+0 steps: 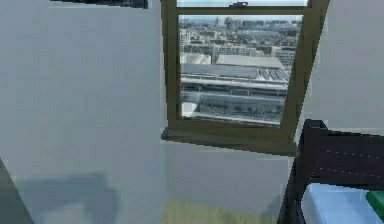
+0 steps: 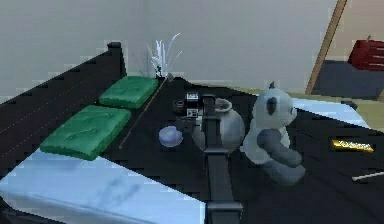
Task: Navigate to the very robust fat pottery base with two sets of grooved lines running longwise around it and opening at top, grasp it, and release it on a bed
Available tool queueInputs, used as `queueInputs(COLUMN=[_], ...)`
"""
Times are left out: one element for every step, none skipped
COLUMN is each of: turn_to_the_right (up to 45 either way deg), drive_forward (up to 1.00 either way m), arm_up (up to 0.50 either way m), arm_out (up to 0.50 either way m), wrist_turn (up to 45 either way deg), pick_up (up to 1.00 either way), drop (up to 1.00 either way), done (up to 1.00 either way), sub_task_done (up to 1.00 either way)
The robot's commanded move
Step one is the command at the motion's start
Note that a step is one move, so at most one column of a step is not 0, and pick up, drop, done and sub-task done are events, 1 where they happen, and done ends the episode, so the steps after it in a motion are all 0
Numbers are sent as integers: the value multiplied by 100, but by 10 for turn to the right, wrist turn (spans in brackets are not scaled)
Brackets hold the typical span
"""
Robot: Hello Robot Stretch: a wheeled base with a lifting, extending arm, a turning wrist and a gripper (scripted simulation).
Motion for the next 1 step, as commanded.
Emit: queueInputs(turn_to_the_right=[0], drive_forward=[0], arm_up=[0], arm_out=[0], wrist_turn=[0], pick_up=[0], drop=[0], done=[100], sub_task_done=[0])
